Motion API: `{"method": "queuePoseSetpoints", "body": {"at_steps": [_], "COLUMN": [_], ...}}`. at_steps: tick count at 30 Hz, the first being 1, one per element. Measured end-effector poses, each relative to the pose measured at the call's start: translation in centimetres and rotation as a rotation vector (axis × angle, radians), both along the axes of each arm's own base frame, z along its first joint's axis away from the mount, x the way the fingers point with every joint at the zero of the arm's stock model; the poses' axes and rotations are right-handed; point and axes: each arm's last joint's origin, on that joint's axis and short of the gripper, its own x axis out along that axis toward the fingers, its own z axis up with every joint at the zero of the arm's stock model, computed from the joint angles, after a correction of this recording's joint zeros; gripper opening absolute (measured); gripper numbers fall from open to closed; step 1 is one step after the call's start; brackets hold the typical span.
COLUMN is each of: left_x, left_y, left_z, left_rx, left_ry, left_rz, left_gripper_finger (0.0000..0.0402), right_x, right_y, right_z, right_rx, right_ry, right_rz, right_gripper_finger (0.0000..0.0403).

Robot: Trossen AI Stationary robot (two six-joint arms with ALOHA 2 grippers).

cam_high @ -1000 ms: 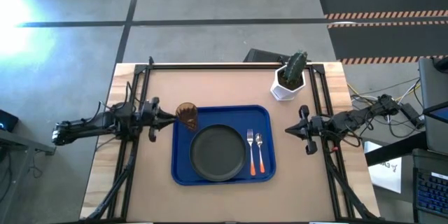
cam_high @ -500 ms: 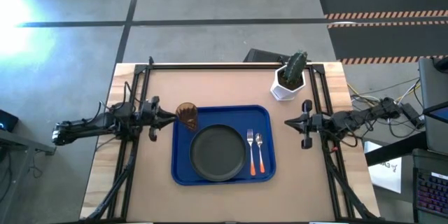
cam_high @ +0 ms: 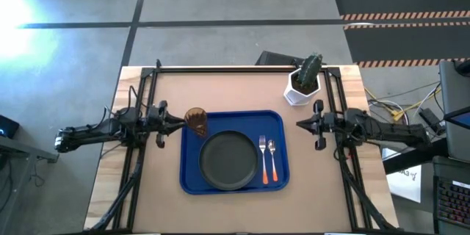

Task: Pick and place plate/cup/fork/spoon on tray
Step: Adjust the blue tray on the table

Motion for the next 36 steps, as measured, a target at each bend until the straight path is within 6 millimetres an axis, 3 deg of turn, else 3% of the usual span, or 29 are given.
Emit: {"method": "queuePoseSetpoints", "body": {"at_steps": [36], "left_x": [0.08], "left_y": [0.01], "left_z": [-0.17], "left_rx": [0.003], "left_ry": [-0.012], "left_rz": [0.0], "left_gripper_finger": [0.0058], "right_x": [-0.01], "right_y": [-0.29], "right_z": [-0.1], "right_rx": [0.016], "right_ry": [0.004], "right_rz": [-0.013], "right_gripper_finger": [0.0009]}}
